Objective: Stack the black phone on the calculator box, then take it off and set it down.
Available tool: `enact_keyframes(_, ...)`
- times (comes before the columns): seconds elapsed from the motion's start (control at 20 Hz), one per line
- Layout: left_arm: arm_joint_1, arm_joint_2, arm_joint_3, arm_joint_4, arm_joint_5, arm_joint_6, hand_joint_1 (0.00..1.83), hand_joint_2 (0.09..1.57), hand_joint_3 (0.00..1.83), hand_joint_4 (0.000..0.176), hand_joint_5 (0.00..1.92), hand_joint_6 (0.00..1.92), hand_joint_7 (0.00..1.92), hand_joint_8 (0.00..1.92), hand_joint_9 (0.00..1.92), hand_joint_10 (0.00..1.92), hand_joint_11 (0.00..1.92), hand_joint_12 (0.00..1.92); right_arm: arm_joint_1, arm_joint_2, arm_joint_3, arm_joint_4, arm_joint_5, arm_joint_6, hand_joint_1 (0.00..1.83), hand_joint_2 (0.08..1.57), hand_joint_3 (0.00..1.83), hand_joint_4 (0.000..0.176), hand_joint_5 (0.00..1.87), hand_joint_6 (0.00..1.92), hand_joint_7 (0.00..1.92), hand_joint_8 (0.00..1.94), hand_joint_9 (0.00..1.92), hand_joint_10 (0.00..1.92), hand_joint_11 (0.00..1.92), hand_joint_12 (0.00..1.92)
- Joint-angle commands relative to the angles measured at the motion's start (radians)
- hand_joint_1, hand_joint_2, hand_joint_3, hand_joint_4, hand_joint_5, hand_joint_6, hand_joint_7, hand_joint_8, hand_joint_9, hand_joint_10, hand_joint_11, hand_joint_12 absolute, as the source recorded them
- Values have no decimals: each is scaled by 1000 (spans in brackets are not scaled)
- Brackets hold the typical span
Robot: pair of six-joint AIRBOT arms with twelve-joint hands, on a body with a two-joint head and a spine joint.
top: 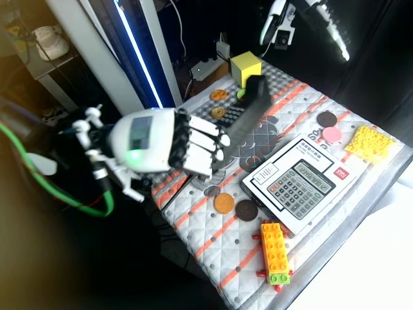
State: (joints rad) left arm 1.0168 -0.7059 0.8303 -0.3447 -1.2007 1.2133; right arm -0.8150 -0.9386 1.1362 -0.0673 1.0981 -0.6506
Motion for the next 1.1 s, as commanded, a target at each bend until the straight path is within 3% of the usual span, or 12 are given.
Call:
enact_keyframes(0.0,-7,0,6,17,-136,-14,761,883,9,176,0,0,43,16,0,0,0,0,-7,13,5,52,136,6,1281,1021,0,0,1110,701,1355,411,1423,142,1112,868)
enact_keyframes(0.05,-7,-4,8,17,-134,-17,742,874,4,176,0,0,56,18,11,4,0,0,-20,13,5,52,117,6,1377,1033,0,0,1080,709,1413,250,1113,791,441,1041)
enact_keyframes(0.1,-7,-6,9,18,-133,-19,737,879,6,176,0,0,56,15,20,7,20,9,-35,11,9,51,78,6,1390,1050,0,0,1105,590,1318,558,934,1005,143,913)
enact_keyframes(0.2,-5,-7,8,18,-132,-22,730,891,9,176,0,0,42,6,0,0,0,0,-48,-1,24,52,24,6,1294,1071,0,0,1215,258,1101,1053,1076,1073,775,1526)
enact_keyframes(0.3,2,-6,7,17,-134,-31,736,893,7,176,0,0,7,0,0,0,0,0,-49,-15,40,42,-37,6,1282,1061,0,0,1115,551,1162,870,1147,863,1009,1171)
enact_keyframes(0.4,3,-4,8,18,-139,-37,699,895,7,176,0,0,9,2,0,0,0,0,-51,-19,45,30,-61,6,1370,1082,3,0,959,943,1122,727,970,1097,871,826)
enact_keyframes(0.45,3,-4,8,18,-143,-39,745,898,6,176,0,0,10,2,0,0,0,0,-52,-19,43,28,-61,6,1178,1069,0,0,731,352,873,256,826,443,759,647)
enact_keyframes(0.5,5,-4,8,20,-152,-44,743,887,1,176,0,0,22,6,0,0,0,0,-52,-18,39,28,-49,9,1030,1023,0,33,438,84,537,55,568,118,492,395)
enact_keyframes(0.6,9,-2,8,22,-162,-53,757,878,0,176,0,0,23,5,0,0,0,0,-53,-8,27,29,-4,19,939,932,0,159,52,2,90,1,107,4,92,111)
enact_keyframes(0.65,11,1,7,24,-170,-57,694,882,0,176,0,0,36,9,0,0,0,0,-58,5,12,33,28,20,847,884,0,173,10,0,17,0,21,0,18,21)
enact_keyframes(0.9,39,21,5,39,-272,-130,710,901,4,153,0,0,2,0,15,4,37,18,-177,91,-83,121,326,16,722,781,0,176,0,0,0,0,0,0,0,0)
enact_keyframes(1.05,68,20,3,38,-350,-191,667,868,8,175,0,0,41,6,60,1,1,345,-284,123,-127,228,511,-6,676,729,0,176,0,0,0,0,0,0,0,0)
